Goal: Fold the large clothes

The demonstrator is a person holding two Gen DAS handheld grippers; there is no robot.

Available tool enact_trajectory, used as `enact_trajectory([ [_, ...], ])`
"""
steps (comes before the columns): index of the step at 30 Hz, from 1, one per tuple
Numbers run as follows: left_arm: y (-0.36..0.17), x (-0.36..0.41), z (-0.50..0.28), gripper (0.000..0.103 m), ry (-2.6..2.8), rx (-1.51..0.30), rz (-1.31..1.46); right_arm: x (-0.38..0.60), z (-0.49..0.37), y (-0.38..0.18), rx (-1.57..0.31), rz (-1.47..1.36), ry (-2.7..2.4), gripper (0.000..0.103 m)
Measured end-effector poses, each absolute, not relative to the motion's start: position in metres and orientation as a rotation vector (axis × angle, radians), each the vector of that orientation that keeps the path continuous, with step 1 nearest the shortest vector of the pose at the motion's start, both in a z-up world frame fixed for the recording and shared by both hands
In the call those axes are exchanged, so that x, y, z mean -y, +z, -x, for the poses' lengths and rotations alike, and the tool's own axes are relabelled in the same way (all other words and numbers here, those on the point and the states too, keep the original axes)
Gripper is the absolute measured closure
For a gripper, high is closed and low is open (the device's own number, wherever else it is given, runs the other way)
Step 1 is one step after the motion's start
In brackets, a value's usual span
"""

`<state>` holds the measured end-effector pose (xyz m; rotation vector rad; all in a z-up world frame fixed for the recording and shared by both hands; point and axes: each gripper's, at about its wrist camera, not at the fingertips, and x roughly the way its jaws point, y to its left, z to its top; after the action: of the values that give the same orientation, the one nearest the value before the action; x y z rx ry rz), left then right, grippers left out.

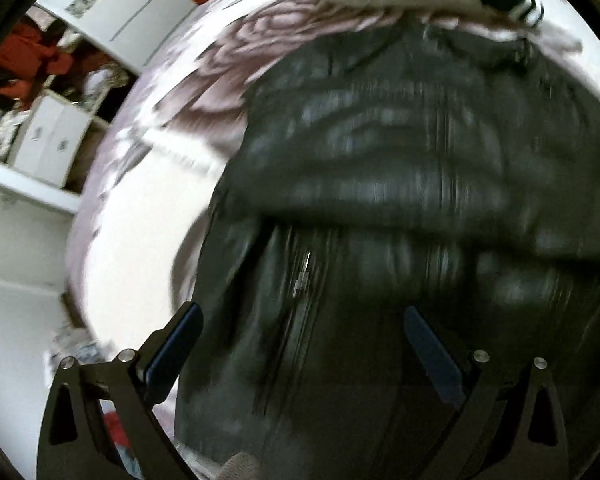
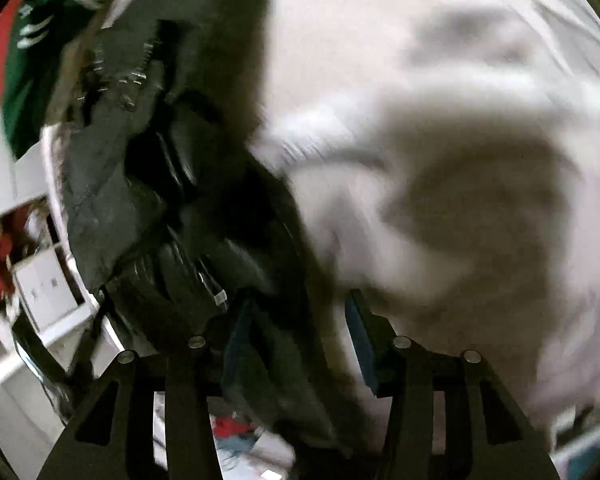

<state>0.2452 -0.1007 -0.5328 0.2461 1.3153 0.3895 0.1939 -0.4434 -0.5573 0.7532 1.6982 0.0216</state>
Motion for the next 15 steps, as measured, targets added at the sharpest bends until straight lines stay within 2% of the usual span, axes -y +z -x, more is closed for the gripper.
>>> enact_trajectory([
  [1, -0.535, 0.104, -0.237, 0.0, 0.418, -1.316, -0.264, 0.447, -0.195, -0.56, -1.684, -0.781, 0.018, 0.093],
  [7, -0.556, 0.123, -0.206, 0.0, 0.544, -1.343, -0.336, 0.461, -0.197, -0.567, -1.735, -0.751, 0.121, 0.093],
  [8, -0.554, 0.126, -0.204, 0.0, 0.56, -1.336, -0.343, 0.464, -0.201, -0.561, -1.738, -0.775, 0.152, 0.088],
  [9, -0.551, 0.129, -0.202, 0.0, 0.571, -1.317, -0.342, 0.468, -0.205, -0.556, -1.73, -0.765, 0.167, 0.075],
  [11, -0.547, 0.136, -0.198, 0.0, 0.585, -1.284, -0.348, 0.476, -0.212, -0.549, -1.697, -0.745, 0.2, 0.059],
  [14, -0.553, 0.149, -0.196, 0.0, 0.6, -1.266, -0.39, 0.47, -0.227, -0.568, -1.729, -0.712, 0.247, 0.059],
  [15, -0.557, 0.152, -0.196, 0.0, 0.607, -1.27, -0.402, 0.469, -0.228, -0.57, -1.72, -0.689, 0.231, 0.074],
])
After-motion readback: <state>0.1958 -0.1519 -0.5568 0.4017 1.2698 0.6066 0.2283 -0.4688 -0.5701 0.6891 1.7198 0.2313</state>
